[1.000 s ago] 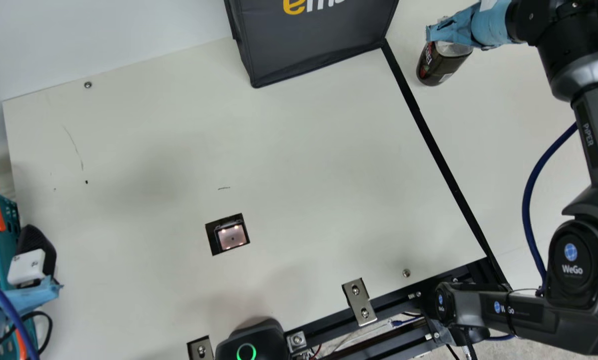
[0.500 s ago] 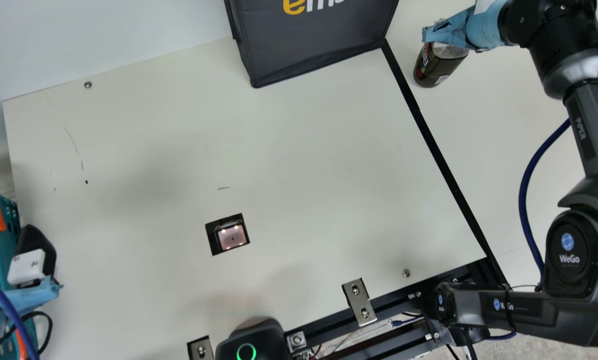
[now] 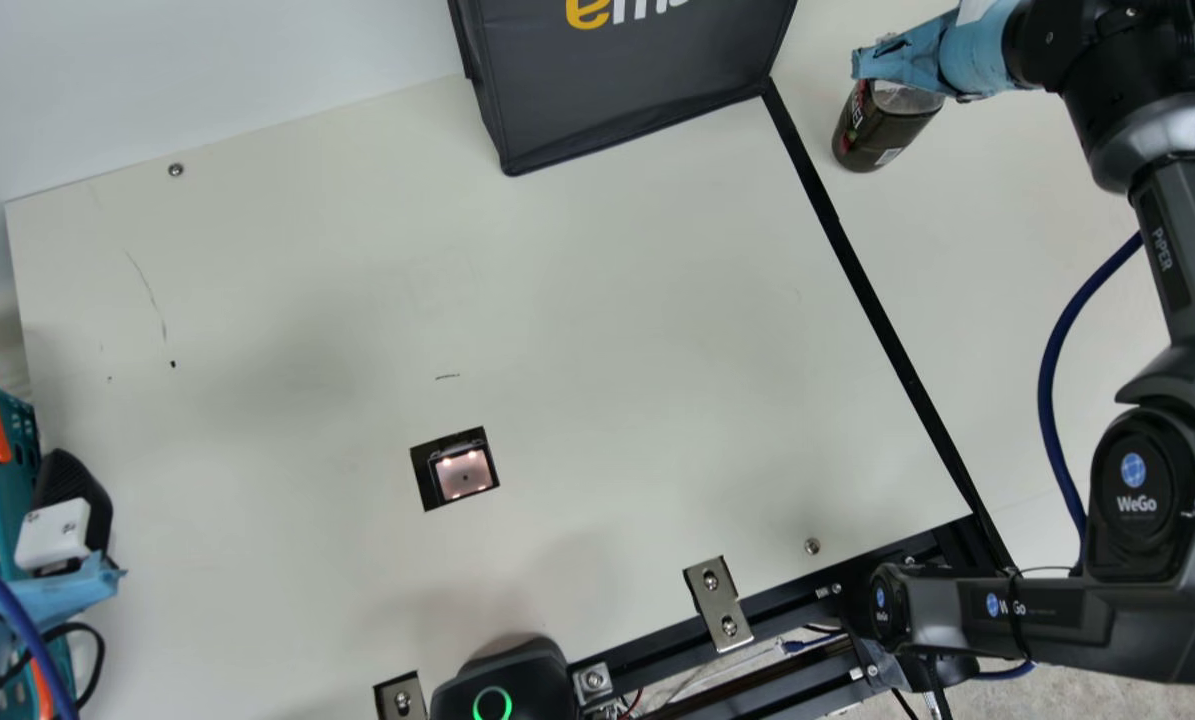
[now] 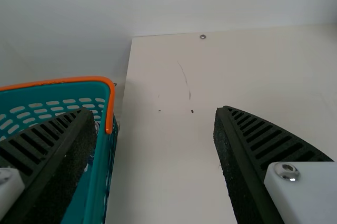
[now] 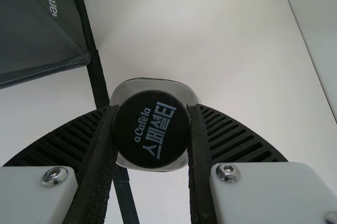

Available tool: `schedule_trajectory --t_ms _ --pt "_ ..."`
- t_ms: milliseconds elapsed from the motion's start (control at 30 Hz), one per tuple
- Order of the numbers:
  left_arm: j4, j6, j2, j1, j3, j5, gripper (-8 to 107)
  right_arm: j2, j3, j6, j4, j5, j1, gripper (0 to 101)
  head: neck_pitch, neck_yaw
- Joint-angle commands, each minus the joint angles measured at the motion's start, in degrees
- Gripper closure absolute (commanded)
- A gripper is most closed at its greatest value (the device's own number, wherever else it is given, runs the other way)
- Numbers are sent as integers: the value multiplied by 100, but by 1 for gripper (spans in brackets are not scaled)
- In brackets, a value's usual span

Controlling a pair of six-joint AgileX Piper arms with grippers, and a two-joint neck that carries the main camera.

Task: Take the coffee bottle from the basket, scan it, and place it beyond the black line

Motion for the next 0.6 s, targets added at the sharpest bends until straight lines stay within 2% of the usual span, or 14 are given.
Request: schedule_trajectory --t_ms 0,567 --pt "0 0 0 0 0 0 9 1 8 6 -10 -2 -4 91 -148 -13" --pt "0 0 0 0 0 0 9 22 17 75 -8 -37 -50 35 -148 -13"
